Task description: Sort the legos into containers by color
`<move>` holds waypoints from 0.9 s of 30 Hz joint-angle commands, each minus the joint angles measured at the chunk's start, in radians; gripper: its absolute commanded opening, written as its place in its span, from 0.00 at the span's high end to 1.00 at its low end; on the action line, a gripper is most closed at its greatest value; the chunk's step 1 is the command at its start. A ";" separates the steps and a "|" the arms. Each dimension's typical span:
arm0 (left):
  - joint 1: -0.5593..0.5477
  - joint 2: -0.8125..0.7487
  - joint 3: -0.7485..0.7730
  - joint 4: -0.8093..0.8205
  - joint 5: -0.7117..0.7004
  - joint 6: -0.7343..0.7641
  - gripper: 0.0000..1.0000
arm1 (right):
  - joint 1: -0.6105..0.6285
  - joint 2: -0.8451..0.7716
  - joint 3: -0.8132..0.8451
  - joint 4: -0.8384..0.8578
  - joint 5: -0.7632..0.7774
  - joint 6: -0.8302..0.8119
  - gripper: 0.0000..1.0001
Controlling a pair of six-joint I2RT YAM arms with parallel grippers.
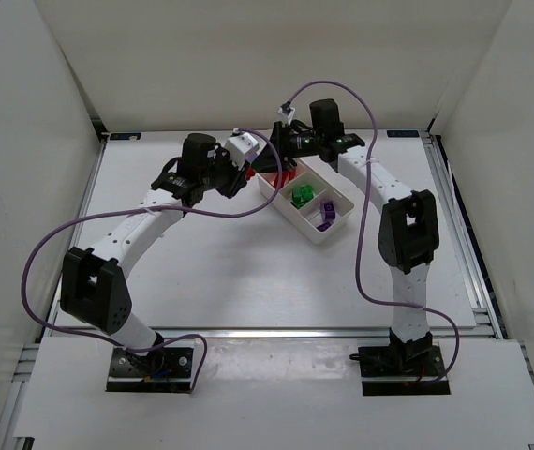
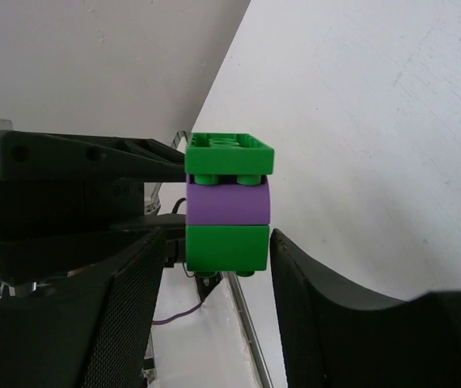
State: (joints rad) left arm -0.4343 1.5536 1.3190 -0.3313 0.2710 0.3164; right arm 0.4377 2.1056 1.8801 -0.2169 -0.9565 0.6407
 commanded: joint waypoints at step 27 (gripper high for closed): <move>0.052 0.029 0.069 0.097 -0.174 -0.112 0.90 | -0.001 -0.082 -0.052 0.044 -0.110 -0.079 1.00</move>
State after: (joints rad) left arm -0.4332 1.5860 1.3281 -0.3050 0.1795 0.2333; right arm 0.4252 2.1044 1.8450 -0.1604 -0.9836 0.6060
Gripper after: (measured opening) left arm 0.396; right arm 0.415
